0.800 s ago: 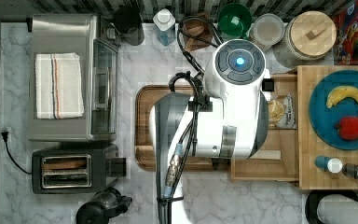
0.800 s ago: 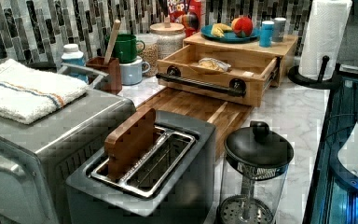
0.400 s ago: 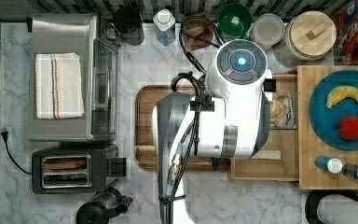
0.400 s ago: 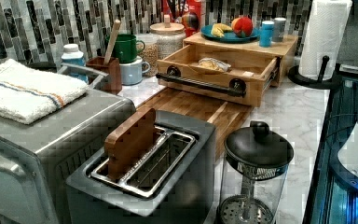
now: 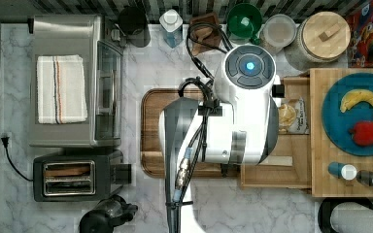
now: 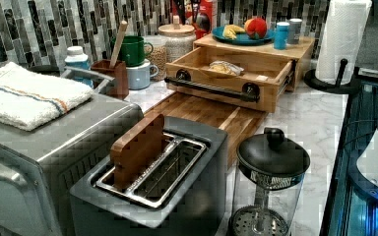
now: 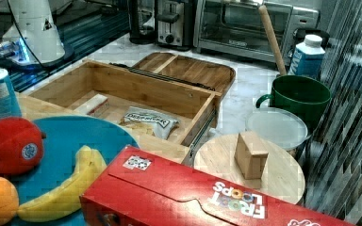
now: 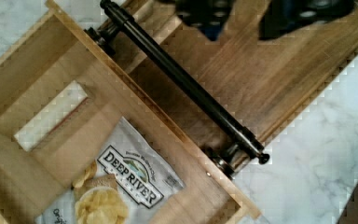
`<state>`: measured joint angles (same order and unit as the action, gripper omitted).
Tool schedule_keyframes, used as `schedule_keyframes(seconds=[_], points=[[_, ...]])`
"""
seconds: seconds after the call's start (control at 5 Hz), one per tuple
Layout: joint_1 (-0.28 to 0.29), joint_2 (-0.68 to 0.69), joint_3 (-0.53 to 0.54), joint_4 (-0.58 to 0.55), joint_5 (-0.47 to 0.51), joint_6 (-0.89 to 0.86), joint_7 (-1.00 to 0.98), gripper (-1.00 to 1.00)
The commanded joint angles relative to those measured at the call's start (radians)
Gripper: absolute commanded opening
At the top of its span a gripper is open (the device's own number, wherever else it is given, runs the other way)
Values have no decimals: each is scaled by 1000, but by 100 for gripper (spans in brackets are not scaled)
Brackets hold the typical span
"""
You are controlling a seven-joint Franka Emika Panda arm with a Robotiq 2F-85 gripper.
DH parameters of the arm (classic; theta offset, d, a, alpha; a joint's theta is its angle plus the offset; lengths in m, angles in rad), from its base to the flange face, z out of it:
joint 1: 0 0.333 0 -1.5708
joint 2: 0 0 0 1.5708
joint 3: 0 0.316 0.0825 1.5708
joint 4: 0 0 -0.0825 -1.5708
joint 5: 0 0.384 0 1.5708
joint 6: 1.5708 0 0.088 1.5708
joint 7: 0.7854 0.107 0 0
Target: Close the drawer.
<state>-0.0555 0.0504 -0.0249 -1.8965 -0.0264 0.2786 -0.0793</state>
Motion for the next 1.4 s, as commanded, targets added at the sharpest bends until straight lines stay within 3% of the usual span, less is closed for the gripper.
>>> schedule_keyframes(seconds=[0.2, 0.4, 0.6, 0.8, 1.4], points=[[56, -62, 59, -89, 18, 27, -239, 100], [68, -85, 79, -130, 29, 41, -346, 100], [67, -98, 102, -170, 41, 59, -452, 54], [69, -102, 116, -229, 31, 105, -494, -100], [55, -37, 153, -359, -65, 238, -479, -100]])
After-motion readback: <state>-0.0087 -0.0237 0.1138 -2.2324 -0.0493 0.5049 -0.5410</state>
